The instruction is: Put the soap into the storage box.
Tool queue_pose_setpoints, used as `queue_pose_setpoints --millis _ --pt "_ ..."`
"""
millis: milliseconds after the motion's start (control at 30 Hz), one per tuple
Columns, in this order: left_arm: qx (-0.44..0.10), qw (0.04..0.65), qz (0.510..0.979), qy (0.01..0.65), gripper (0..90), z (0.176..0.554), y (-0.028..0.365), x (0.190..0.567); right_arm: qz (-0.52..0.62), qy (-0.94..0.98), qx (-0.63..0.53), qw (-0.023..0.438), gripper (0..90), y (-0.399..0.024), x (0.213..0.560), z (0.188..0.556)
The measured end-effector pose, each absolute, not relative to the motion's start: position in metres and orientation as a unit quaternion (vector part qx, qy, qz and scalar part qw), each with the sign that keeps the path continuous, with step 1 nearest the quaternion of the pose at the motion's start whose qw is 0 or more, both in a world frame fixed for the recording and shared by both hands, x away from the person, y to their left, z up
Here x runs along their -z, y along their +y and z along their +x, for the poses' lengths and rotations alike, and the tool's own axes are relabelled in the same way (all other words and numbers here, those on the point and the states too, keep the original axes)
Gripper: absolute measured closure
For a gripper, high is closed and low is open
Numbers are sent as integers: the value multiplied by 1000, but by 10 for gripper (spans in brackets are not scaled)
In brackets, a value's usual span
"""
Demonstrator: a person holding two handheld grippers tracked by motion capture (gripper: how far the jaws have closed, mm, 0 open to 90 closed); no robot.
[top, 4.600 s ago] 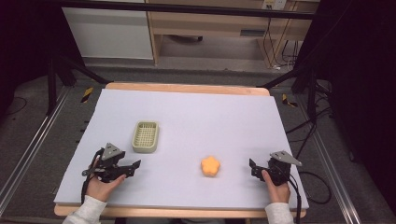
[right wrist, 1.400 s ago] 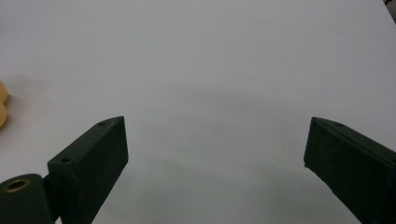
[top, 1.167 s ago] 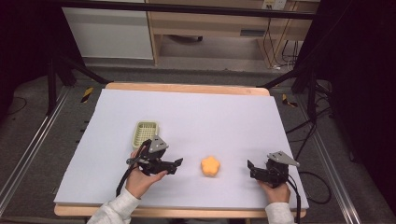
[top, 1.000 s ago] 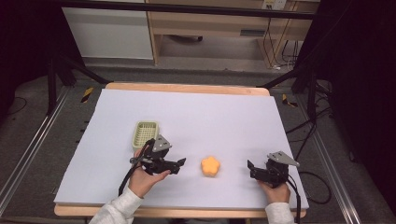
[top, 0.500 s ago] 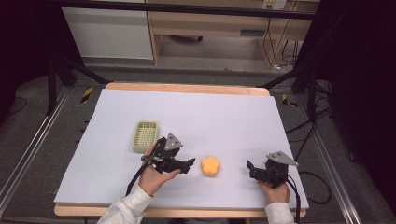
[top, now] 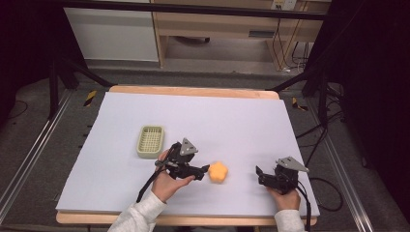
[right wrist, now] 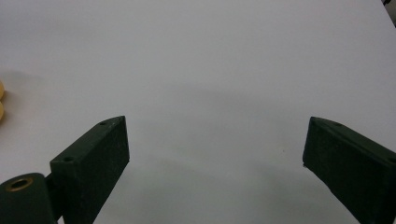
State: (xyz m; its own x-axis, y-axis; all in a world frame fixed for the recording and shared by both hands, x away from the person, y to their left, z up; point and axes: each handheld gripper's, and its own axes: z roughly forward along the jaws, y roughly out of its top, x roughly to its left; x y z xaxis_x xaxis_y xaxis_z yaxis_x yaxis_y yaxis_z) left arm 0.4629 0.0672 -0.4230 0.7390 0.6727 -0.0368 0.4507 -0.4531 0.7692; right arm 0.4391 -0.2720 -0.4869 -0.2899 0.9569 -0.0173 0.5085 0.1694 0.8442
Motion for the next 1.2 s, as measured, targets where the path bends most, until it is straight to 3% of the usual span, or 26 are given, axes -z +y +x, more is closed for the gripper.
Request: queue_pose_setpoints --millis 1200 --pt "-117 372 866 313 187 469 22 431 521 707 -381 289 72 -271 487 439"
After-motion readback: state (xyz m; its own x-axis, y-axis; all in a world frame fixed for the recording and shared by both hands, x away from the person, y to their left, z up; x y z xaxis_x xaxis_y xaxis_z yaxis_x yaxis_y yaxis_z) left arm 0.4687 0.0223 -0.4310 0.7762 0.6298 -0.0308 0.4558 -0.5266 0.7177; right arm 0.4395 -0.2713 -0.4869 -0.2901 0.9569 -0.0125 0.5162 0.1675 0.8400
